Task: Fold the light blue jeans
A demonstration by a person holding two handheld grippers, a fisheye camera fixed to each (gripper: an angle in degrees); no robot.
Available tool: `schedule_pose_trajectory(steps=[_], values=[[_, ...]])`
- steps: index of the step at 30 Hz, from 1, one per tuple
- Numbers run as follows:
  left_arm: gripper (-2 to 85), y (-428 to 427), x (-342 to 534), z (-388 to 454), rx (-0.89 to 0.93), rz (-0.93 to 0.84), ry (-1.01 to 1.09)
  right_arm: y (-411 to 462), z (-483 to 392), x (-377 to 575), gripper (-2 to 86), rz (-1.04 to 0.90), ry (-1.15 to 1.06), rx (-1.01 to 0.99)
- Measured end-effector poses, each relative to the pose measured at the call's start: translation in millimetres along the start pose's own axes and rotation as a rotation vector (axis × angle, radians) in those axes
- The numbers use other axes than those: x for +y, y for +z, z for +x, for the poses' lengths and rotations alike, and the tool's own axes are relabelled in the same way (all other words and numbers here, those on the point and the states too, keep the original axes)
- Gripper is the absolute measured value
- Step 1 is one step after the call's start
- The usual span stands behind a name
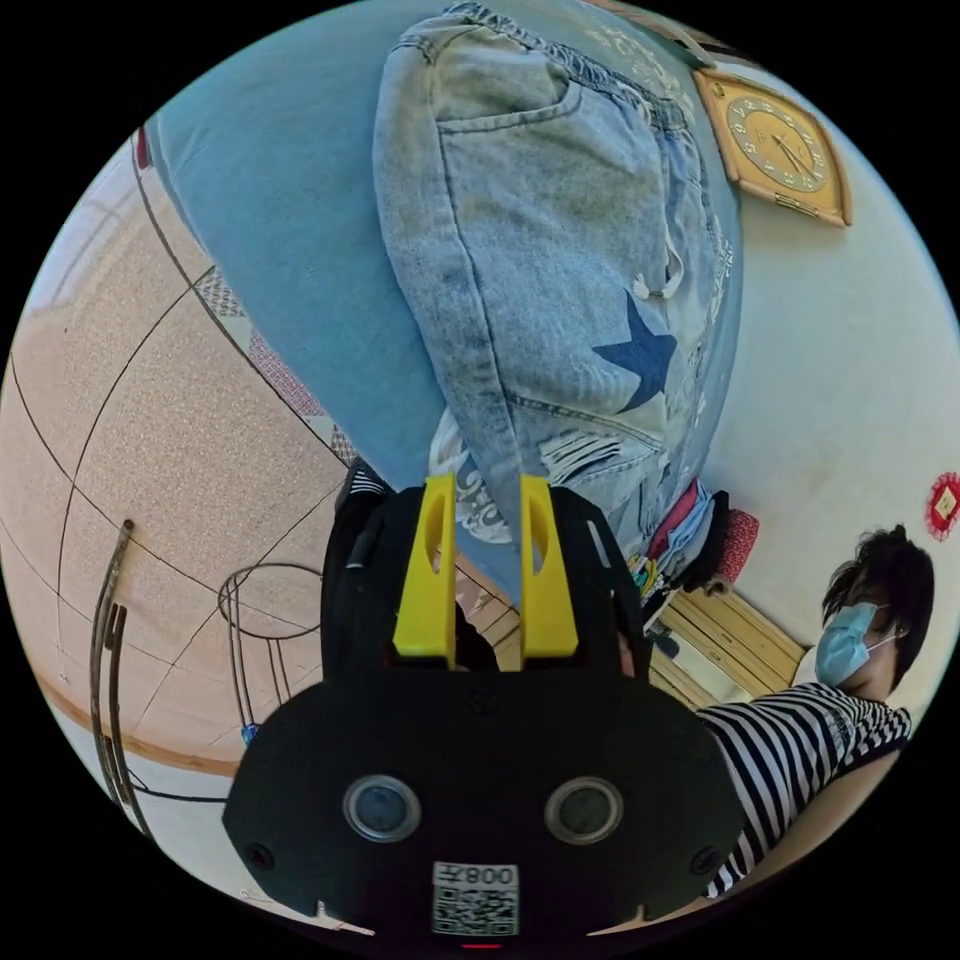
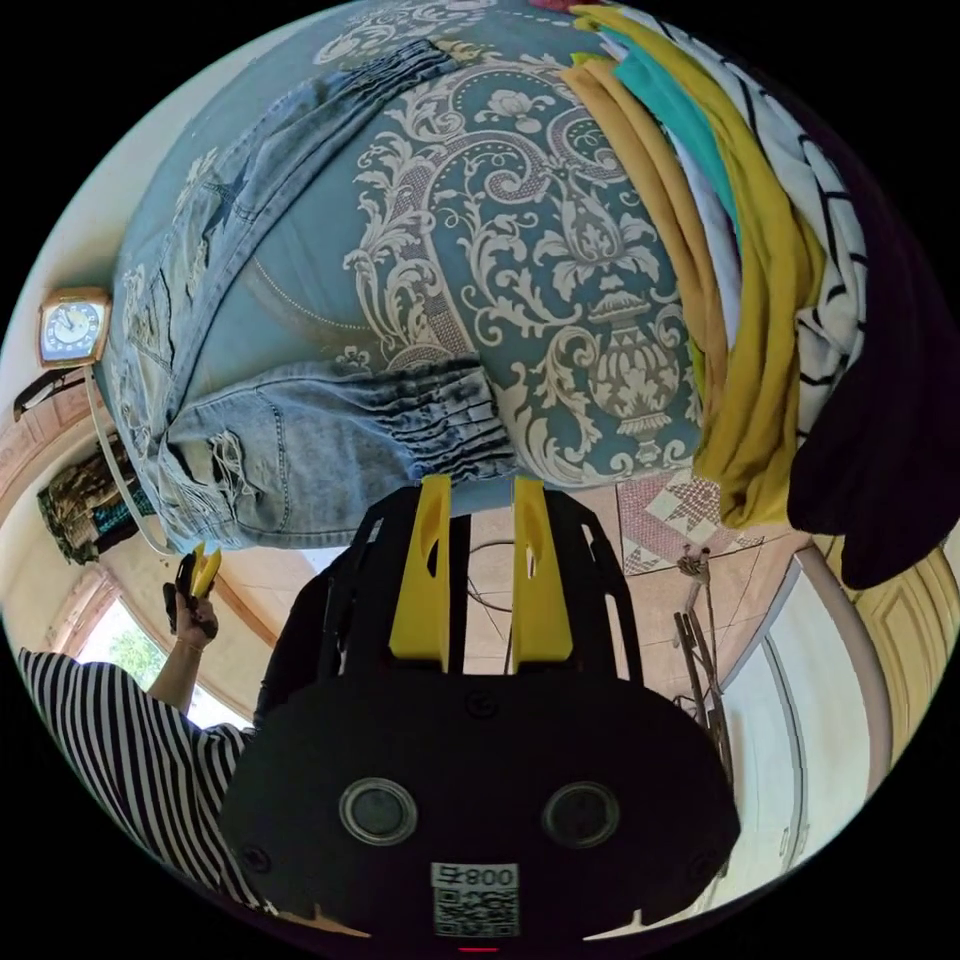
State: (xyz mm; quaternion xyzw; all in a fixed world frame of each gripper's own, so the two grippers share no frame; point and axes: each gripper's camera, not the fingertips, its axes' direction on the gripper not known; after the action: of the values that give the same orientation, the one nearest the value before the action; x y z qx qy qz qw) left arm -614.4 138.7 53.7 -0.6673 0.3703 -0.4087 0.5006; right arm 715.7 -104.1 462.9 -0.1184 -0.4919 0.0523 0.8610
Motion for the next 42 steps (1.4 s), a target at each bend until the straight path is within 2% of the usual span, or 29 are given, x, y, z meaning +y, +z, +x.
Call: schedule_pose_trajectory(steps=[4, 6, 9, 12, 15, 18, 22, 25, 28, 30, 32, 35, 38, 40, 42], values=[[7.6, 29.1, -14.4, 1.7, 0.024, -0.089, 0.002, -2.2, 9.7, 3.1, 9.7, 0.047, 0.038, -0.053], [3.5, 34.4, -20.3, 1.9, -0.075, -0.077, -0.018, 1.5, 9.0, 2.2, 8.6, 0.032, 0.036, -0.077], [1.3, 37.5, -24.6, -1.5, 0.016, -0.060, -0.046, -4.2, -1.3, 8.9, 5.5, 0.007, -0.028, 0.002], [0.6, 41.2, -26.9, 7.2, -0.023, -0.064, -0.002, -26.6, -10.8, 19.9, 2.2, -0.022, -0.112, 0.119], [0.3, 40.6, -22.1, 11.1, -0.015, -0.072, 0.007, -61.6, -6.0, 29.8, 1.3, 0.002, -0.130, 0.076], [0.2, 43.8, -16.4, 11.3, -0.036, -0.100, 0.007, -80.2, -0.8, 37.8, 0.9, -0.015, -0.129, 0.141], [0.6, 65.1, -22.3, 6.9, -0.048, -0.095, -0.004, -64.1, 4.7, 33.4, 1.1, -0.031, -0.124, 0.151], [1.5, 84.2, -33.2, 6.8, -0.066, -0.130, -0.021, -45.5, -2.7, 25.6, 1.7, -0.101, -0.159, 0.259], [2.5, 84.1, -27.2, 24.2, -0.188, -0.153, 0.077, -53.4, -4.6, 38.3, 2.9, -0.072, -0.173, 0.320], [3.0, 81.1, -22.2, 46.2, -0.259, -0.132, 0.185, -68.5, -0.7, 42.5, 5.7, -0.026, -0.157, 0.253], [3.5, 83.1, -25.9, 70.9, -0.245, -0.114, 0.295, -80.0, -10.3, 39.4, 7.4, 0.027, -0.197, 0.186], [4.3, 99.7, -43.2, 127.0, -0.249, -0.105, 0.557, -82.5, -57.2, 23.8, 9.2, 0.087, -0.419, 0.068], [4.9, 129.0, -60.9, 183.0, -0.280, -0.130, 0.820, -60.5, -113.5, 3.4, 9.7, 0.049, -0.675, -0.076], [4.8, 150.5, -67.4, 209.4, -0.347, -0.158, 0.954, -41.2, -139.7, -7.0, 9.8, 0.003, -0.780, -0.108], [4.1, 180.0, -70.5, 232.0, -0.531, -0.194, 1.091, -15.9, -158.8, -13.0, 9.3, -0.061, -0.851, -0.145]])
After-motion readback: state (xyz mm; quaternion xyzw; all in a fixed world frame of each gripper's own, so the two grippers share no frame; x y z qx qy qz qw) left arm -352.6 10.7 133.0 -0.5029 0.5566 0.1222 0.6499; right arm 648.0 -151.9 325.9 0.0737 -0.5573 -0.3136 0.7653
